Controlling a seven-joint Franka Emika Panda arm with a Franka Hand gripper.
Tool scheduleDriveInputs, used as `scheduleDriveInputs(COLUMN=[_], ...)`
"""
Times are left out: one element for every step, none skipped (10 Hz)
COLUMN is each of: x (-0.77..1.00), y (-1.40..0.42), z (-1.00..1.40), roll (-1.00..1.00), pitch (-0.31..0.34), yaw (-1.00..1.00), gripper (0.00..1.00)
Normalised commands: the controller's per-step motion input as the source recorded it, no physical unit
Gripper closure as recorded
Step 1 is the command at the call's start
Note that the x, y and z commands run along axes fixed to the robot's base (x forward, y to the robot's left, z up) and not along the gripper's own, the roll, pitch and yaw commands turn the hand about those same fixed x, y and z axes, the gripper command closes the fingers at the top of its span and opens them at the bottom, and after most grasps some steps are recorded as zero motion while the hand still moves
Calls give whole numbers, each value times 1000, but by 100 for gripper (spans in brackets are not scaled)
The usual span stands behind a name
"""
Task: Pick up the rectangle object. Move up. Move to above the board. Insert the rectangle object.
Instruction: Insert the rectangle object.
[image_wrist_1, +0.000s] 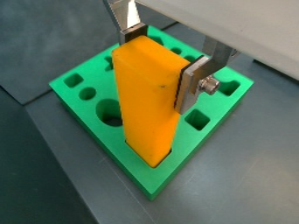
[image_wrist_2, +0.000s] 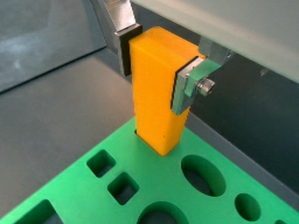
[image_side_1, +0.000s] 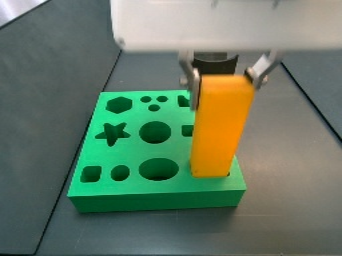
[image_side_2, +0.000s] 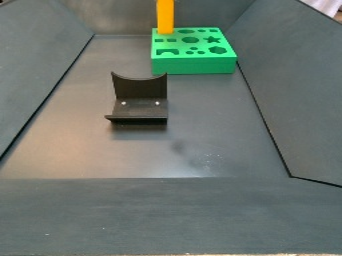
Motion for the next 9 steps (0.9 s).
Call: scheduleDriveInputs(x=[-180,-169,-211,-180,0,-51,-3,0,0], y=[-14,-77,-100,-123,-69,0,0,0,0], z=[-603,-611,-617,-591,-329,-57,0,0,0], roll=[53,73,89,77,49,34,0,0,0], pitch=[-229,-229,-217,-194,-91,0,0,-10,-1], yaw=[77,0,0,0,0,-183,-120,0,0], gripper=[100,100,100,100,100,100,100,100,100])
